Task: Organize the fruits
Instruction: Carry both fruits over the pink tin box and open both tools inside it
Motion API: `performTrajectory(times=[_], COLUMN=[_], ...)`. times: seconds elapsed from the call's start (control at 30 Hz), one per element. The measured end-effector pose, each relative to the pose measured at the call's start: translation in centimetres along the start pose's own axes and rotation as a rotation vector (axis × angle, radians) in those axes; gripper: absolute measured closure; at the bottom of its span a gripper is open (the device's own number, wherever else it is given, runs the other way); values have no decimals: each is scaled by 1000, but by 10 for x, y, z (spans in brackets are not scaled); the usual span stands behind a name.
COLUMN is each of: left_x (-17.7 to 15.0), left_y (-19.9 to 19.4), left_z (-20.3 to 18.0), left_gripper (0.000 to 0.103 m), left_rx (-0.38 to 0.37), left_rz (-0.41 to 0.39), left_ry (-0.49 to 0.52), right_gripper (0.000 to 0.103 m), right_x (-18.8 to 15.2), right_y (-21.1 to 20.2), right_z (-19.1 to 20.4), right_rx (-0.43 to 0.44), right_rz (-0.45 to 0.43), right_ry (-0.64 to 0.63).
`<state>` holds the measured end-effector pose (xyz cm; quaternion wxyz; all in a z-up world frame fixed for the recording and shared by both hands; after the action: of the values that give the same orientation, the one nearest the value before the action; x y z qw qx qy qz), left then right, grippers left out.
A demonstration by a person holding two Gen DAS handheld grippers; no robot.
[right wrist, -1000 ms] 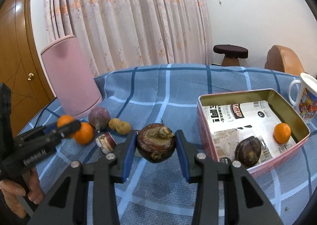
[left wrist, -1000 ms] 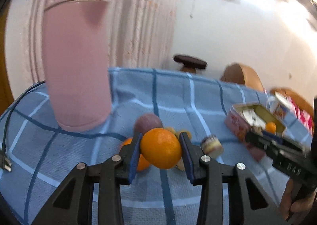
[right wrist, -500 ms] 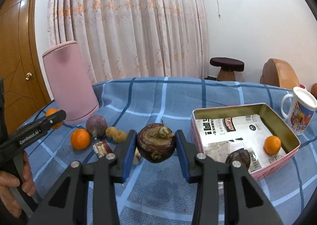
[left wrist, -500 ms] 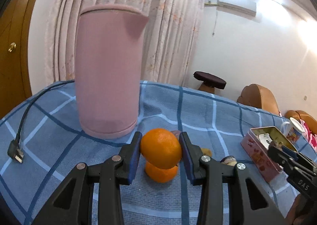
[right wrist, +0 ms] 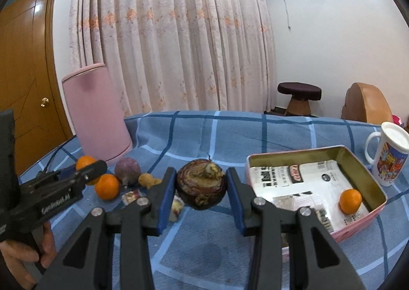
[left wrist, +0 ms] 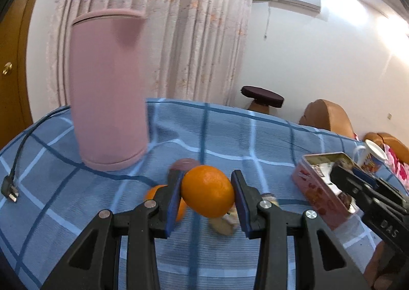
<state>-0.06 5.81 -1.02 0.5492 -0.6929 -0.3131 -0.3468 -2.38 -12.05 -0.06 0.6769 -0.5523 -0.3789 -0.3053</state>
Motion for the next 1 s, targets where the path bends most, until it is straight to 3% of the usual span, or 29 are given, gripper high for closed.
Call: performTrajectory(times=[0.33, 1.0], left_x=[2, 16], left_y=[11, 45], left_z=[-58, -158], left_gripper=[62, 62], left_rx=[-45, -141], left_rz=[8, 16], left_ry=[80, 170], right_gripper=[60, 60], right_x=[1, 4], right_y=[-6, -4], right_z=[-50, -143], right_rx=[-122, -236], right_rz=[-9, 31], right_ry=[17, 81])
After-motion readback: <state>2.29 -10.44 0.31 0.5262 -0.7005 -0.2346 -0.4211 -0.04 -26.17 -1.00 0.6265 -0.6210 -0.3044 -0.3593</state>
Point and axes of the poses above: each gripper's, at about its wrist camera, not at the fingertips, and y roughly the way its jaws point, z to its left, x to its top, the point moved 2 cm from there along y, roughly the way its jaws point, and after that the axes turned 6 degrees about z, right-handed, at the moved point
